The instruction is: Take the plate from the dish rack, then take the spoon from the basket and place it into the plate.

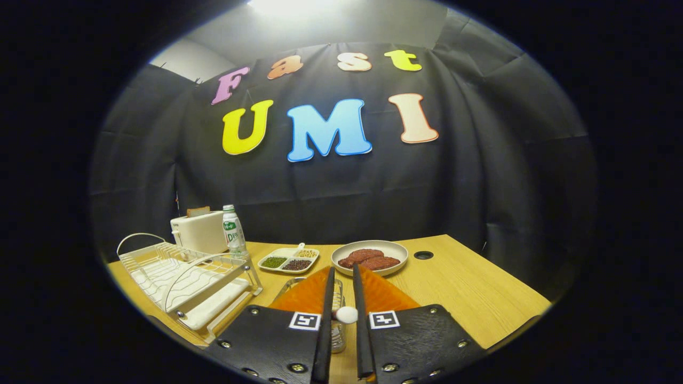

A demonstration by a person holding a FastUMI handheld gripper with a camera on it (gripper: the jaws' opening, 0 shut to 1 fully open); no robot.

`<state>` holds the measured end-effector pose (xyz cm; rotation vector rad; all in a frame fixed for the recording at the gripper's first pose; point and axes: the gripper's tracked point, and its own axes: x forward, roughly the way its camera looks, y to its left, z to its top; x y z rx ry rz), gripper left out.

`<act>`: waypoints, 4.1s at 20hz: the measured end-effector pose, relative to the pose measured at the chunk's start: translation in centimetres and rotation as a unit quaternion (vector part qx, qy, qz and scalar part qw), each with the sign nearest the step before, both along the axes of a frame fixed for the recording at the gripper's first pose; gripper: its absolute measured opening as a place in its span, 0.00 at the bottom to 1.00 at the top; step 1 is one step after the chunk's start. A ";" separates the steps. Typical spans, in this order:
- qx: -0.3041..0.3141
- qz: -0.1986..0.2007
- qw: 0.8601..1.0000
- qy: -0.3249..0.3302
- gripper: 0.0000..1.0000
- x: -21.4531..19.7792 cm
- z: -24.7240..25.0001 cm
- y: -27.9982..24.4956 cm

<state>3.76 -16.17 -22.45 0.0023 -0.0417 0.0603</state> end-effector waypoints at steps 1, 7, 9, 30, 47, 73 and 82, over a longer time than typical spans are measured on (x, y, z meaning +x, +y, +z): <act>0.002 -0.002 1.000 0.001 0.18 0.0 0.8 0.0; -0.007 0.005 1.000 0.020 0.07 -0.6 3.1 0.7; -0.009 0.009 1.000 0.022 0.08 -1.2 4.6 1.1; -0.062 -0.022 0.998 0.012 0.07 -12.7 17.7 1.3; -0.063 -0.025 0.992 0.105 0.07 -16.0 11.9 4.9; -0.108 0.076 0.964 0.232 0.07 -13.2 1.2 13.0; -0.127 0.087 0.954 0.257 0.14 -12.6 -0.2 13.6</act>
